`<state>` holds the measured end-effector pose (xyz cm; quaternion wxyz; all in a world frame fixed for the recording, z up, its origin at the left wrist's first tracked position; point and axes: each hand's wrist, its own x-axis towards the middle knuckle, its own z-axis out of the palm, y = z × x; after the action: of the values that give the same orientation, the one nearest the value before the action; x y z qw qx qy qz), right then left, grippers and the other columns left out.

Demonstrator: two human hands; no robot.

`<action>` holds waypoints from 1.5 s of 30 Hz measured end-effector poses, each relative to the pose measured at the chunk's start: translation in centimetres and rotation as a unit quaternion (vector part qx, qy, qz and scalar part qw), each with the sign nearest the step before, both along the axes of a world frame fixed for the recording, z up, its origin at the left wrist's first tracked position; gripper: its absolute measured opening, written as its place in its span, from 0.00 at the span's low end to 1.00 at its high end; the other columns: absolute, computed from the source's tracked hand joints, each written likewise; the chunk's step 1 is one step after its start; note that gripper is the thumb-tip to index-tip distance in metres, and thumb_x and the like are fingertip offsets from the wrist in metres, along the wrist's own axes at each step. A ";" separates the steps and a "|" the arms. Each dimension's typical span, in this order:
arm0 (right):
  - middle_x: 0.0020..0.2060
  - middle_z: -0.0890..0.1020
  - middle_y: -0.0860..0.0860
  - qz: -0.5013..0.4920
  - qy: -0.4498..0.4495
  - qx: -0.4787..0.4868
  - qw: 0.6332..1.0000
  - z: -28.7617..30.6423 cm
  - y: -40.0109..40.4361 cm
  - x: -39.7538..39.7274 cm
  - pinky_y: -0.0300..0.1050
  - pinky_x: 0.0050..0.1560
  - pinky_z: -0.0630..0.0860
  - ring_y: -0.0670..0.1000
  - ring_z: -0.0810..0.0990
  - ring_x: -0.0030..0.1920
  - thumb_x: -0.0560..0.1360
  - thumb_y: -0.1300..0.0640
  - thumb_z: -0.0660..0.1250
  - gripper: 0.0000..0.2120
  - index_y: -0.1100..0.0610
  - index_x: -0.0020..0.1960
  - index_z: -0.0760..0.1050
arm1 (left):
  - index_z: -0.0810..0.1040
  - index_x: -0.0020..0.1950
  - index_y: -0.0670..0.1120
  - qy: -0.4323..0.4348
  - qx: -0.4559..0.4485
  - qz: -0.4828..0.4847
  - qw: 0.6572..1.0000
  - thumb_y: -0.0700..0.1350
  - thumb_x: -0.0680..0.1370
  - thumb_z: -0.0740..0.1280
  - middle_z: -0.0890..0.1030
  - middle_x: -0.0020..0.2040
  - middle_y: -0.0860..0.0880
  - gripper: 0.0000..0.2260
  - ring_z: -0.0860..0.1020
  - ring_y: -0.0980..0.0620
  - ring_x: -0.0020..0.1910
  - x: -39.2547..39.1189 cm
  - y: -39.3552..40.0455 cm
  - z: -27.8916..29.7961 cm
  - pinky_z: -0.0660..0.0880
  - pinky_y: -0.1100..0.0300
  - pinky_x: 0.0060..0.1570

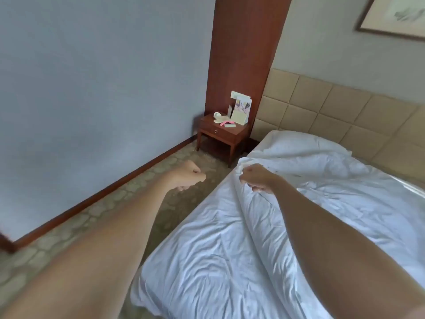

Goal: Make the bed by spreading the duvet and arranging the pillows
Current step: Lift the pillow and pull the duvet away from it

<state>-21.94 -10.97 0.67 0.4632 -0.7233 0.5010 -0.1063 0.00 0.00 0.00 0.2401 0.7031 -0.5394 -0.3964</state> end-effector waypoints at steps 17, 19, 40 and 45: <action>0.22 0.59 0.46 0.069 -0.022 0.057 0.996 -2.2 -14.8 31.5 0.40 0.25 0.52 0.48 0.52 0.25 0.73 0.71 0.60 0.23 0.52 0.30 0.54 | 0.56 0.31 0.50 -0.135 0.081 0.020 0.987 0.41 0.75 0.61 0.58 0.29 0.51 0.17 0.56 0.52 0.25 30.1 -12.3 2.0 0.55 0.61 0.26; 0.25 0.56 0.47 0.043 -0.034 0.053 0.997 -2.3 -16.9 33.7 0.41 0.26 0.51 0.48 0.51 0.27 0.72 0.72 0.60 0.24 0.51 0.30 0.52 | 0.57 0.31 0.49 -0.133 0.075 0.011 0.988 0.40 0.75 0.60 0.59 0.28 0.51 0.17 0.56 0.52 0.25 33.1 -14.9 1.4 0.55 0.61 0.25; 0.26 0.62 0.50 -0.306 0.015 0.026 0.952 -4.2 -30.6 42.0 0.41 0.28 0.59 0.50 0.61 0.28 0.73 0.67 0.64 0.20 0.53 0.30 0.57 | 0.61 0.31 0.48 -0.111 0.007 -0.249 0.962 0.44 0.78 0.62 0.66 0.27 0.46 0.17 0.64 0.51 0.20 49.8 -43.9 -4.0 0.63 0.65 0.24; 0.28 0.66 0.53 -0.406 0.053 0.042 0.911 -6.0 -31.5 37.6 0.39 0.27 0.60 0.50 0.63 0.26 0.74 0.66 0.64 0.18 0.54 0.30 0.61 | 0.61 0.31 0.48 -0.103 0.027 -0.343 0.933 0.45 0.79 0.63 0.67 0.28 0.45 0.18 0.65 0.50 0.20 45.1 -49.2 -4.9 0.62 0.64 0.23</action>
<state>15.62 -42.50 -5.33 0.3830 -0.4415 0.7794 -0.2253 45.10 -49.23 -4.87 0.0137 0.5181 -0.7588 -0.3945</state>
